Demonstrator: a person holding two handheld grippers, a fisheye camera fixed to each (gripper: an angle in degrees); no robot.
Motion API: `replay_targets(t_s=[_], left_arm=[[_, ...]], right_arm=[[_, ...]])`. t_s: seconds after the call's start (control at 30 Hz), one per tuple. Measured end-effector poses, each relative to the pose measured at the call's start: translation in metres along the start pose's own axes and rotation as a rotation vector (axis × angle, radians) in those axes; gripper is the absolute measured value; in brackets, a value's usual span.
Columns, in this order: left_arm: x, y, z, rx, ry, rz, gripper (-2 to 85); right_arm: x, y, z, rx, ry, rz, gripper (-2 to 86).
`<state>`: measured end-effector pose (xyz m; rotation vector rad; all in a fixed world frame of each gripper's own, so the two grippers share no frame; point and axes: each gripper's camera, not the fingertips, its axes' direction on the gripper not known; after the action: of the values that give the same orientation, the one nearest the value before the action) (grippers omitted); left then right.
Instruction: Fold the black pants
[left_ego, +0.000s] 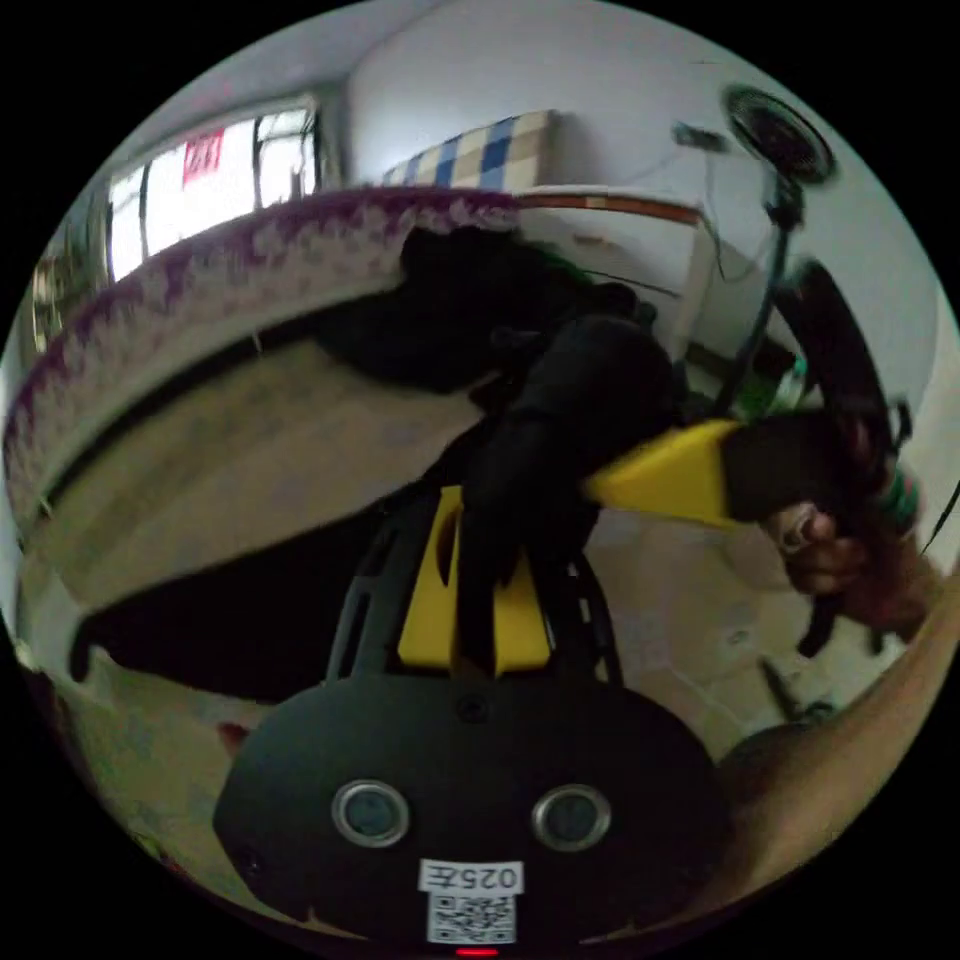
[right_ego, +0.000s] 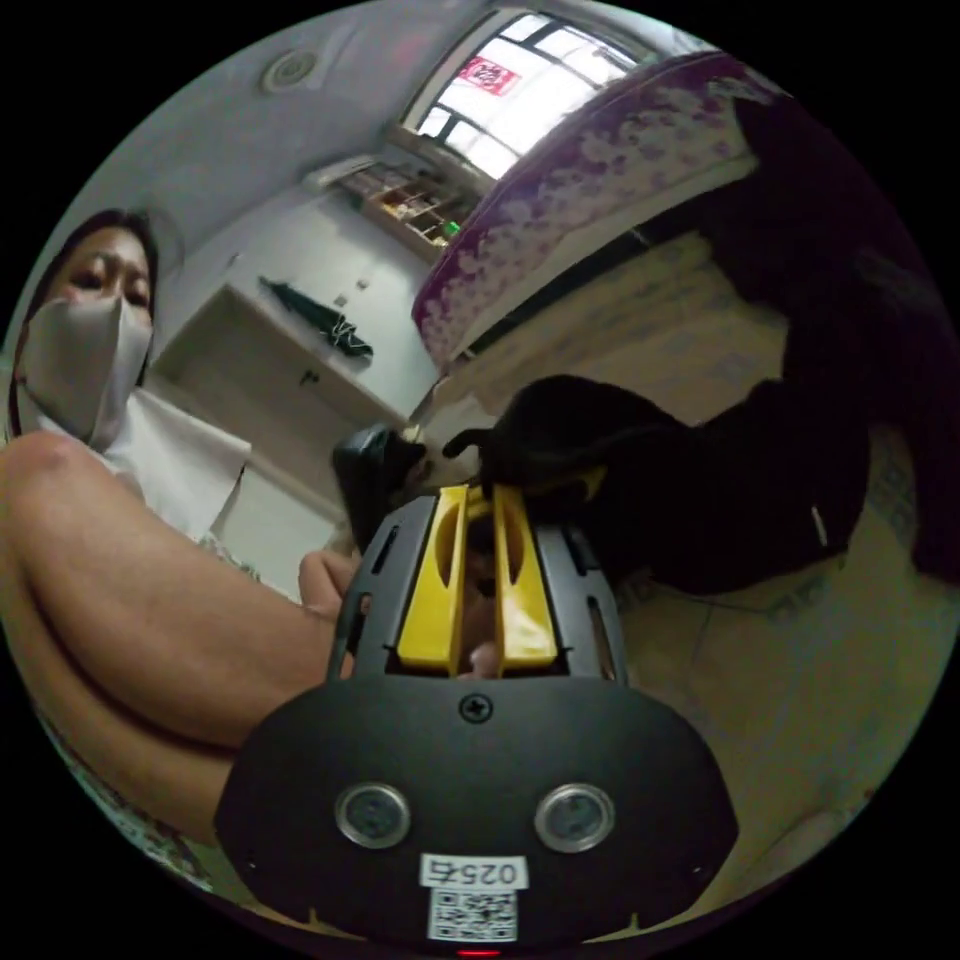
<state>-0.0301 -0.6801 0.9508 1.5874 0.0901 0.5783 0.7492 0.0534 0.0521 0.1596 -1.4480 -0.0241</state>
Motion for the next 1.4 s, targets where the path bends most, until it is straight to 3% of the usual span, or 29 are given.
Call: replay_targets(t_s=[0.1,0.17,0.23,0.4,0.53,0.7,0.83,0.97,1.03,1.23,1.4], left_arm=[[-0.103,0.016,-0.011,-0.027,0.293,-0.299,-0.4],[-0.141,0.029,-0.024,0.022,0.301,-0.39,-0.6],[-0.17,0.036,-0.039,0.033,0.252,-0.432,-0.8],[-0.203,0.042,-0.046,0.047,0.328,-0.507,-0.8],[-0.223,0.041,-0.047,0.052,0.353,-0.57,-0.9],[-0.263,0.038,-0.05,0.032,0.31,-0.729,-0.8],[-0.299,0.04,-0.036,0.004,0.452,-0.829,-0.1],[-0.296,0.032,-0.034,-0.024,0.511,-0.76,2.6],[-0.277,0.02,-0.05,-0.007,0.532,-0.551,6.1],[-0.223,-0.005,-0.117,0.062,0.28,-0.211,10.9],[-0.181,-0.042,-0.077,-0.169,0.04,0.02,9.5]], right_arm=[[0.001,0.015,-0.006,0.095,0.091,0.029,10.7],[0.007,0.028,0.0,0.068,0.254,0.06,17.3],[0.014,0.046,0.017,0.014,0.413,0.041,18.5],[0.031,0.039,0.061,-0.012,0.342,-0.025,18.4],[0.014,0.014,0.09,-0.088,0.448,-0.186,18.7],[0.002,0.004,0.08,-0.19,0.452,-0.203,19.2],[-0.007,0.006,0.066,-0.188,0.45,-0.229,19.5],[0.008,0.0,0.081,-0.235,0.473,-0.245,21.3],[0.019,-0.002,0.095,-0.234,0.417,-0.286,21.3],[0.014,-0.022,0.107,-0.284,0.338,-0.296,18.4],[0.003,-0.022,0.109,-0.339,0.303,-0.356,16.1]])
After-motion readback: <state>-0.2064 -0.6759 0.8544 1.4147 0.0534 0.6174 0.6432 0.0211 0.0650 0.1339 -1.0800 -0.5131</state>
